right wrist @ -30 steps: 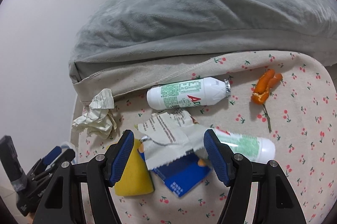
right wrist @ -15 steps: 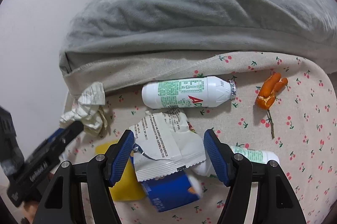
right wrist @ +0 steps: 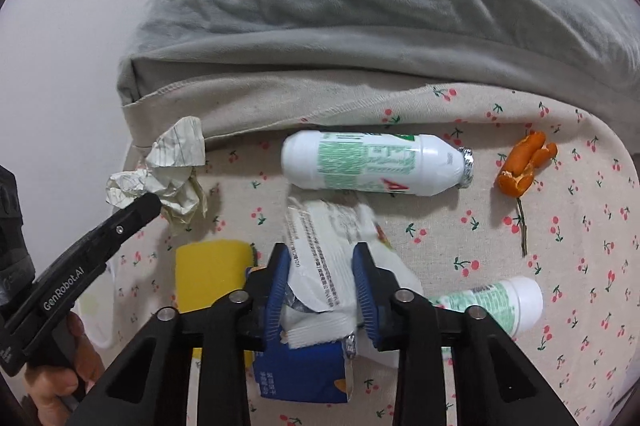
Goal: Collect trash
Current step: 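Carry both items to the bin while the left tool releases the tissue inside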
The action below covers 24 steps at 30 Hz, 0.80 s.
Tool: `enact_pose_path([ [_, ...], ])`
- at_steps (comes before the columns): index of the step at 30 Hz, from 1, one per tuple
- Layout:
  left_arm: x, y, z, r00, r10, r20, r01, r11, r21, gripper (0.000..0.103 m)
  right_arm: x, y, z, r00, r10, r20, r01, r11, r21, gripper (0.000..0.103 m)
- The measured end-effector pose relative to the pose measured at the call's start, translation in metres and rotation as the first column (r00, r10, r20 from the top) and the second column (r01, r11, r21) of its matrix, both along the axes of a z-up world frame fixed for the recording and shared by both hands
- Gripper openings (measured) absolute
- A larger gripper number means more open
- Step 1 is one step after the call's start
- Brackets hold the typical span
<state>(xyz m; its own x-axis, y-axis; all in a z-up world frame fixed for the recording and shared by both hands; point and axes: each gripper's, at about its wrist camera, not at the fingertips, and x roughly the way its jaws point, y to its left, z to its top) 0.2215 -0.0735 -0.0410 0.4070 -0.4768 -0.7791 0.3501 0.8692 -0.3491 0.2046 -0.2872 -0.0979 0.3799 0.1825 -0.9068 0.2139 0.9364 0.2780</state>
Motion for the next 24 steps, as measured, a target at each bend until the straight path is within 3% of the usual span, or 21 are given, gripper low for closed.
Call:
enact_pose_path([
  [5,-0.008,0.005,0.009,1.000,-0.017,0.007,0.017,1.000,-0.003,0.009,-0.006,-0.004,0.013,1.000,0.000,0.031,0.000,1.000,0.022,0.023],
  [7,-0.012,0.007,0.013,1.000,-0.021,0.011,0.021,1.000,-0.008,0.009,-0.009,-0.007,0.018,0.999,-0.006,0.049,0.004,0.999,0.043,0.016],
  [24,-0.042,0.052,0.034,0.999,-0.013,0.037,0.012,1.000,0.011,0.009,-0.060,-0.029,0.077,0.986,-0.036,0.160,0.014,0.990,0.139,0.016],
])
